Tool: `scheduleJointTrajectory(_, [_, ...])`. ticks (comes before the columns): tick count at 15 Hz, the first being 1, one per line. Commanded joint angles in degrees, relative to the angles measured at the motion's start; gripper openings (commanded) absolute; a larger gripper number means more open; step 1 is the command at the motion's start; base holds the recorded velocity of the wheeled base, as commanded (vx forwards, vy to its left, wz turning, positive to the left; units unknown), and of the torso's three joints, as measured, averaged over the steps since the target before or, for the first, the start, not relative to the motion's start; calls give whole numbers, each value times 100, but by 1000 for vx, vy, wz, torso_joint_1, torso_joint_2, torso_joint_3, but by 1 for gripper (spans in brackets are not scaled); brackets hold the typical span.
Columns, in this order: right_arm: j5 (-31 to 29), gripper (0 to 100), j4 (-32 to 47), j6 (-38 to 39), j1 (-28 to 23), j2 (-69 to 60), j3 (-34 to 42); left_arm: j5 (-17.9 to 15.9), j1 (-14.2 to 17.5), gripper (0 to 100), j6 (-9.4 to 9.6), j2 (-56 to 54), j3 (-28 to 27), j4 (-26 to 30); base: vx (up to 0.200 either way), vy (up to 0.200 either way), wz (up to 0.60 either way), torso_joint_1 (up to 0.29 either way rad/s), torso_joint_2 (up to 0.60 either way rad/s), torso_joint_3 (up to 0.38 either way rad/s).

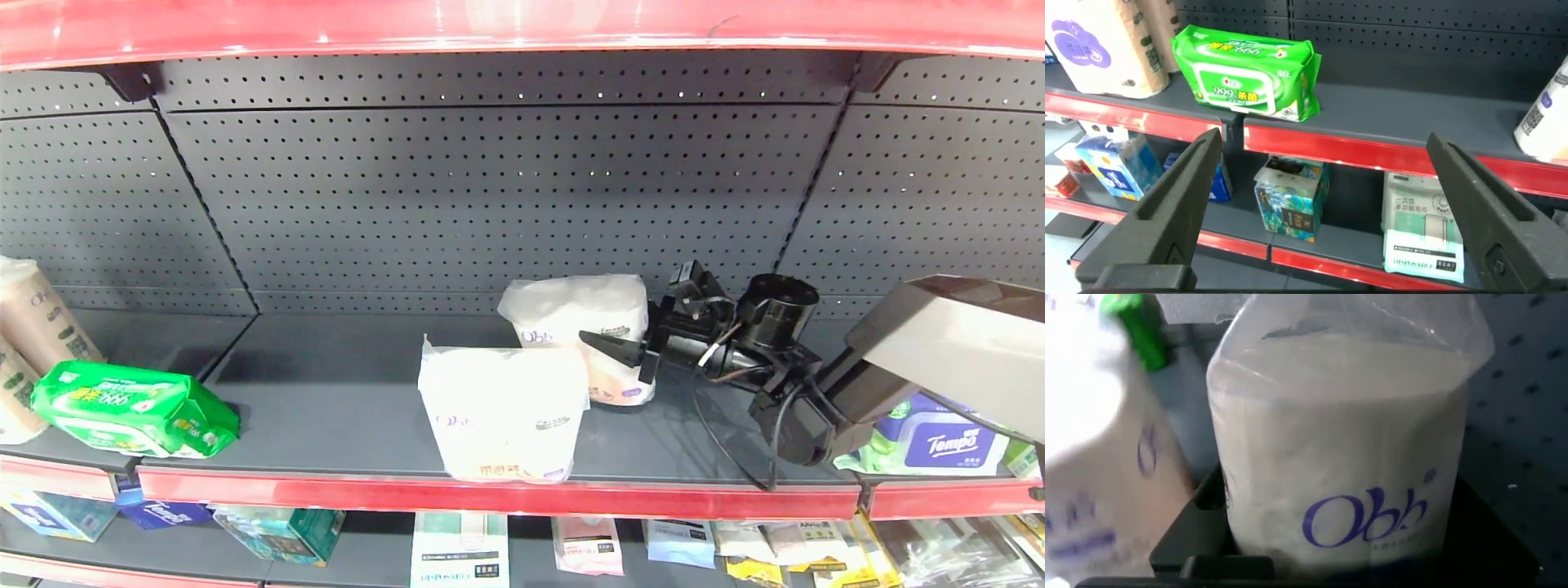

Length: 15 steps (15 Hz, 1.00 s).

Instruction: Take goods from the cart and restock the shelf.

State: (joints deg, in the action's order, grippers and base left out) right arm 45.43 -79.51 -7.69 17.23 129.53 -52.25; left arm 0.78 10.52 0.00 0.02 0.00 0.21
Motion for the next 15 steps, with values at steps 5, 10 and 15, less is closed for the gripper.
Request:
scheduleJointTrajectory(5, [704, 0, 120, -417, -448, 424, 189, 1, 3, 100, -9, -2, 0, 6, 0, 0, 0, 0, 0, 0])
scheduleJointTrajectory(10, [1213, 0, 146, -716, -510, 864, -330, 1, 3, 100, 0, -2, 0, -3, 0, 0, 0, 0, 0, 0])
scheduleJointTrajectory(15, [1284, 0, 1051, -707, -466, 890, -1270, 1, 3, 100, 0, -2, 0, -3, 0, 0, 0, 0, 0, 0])
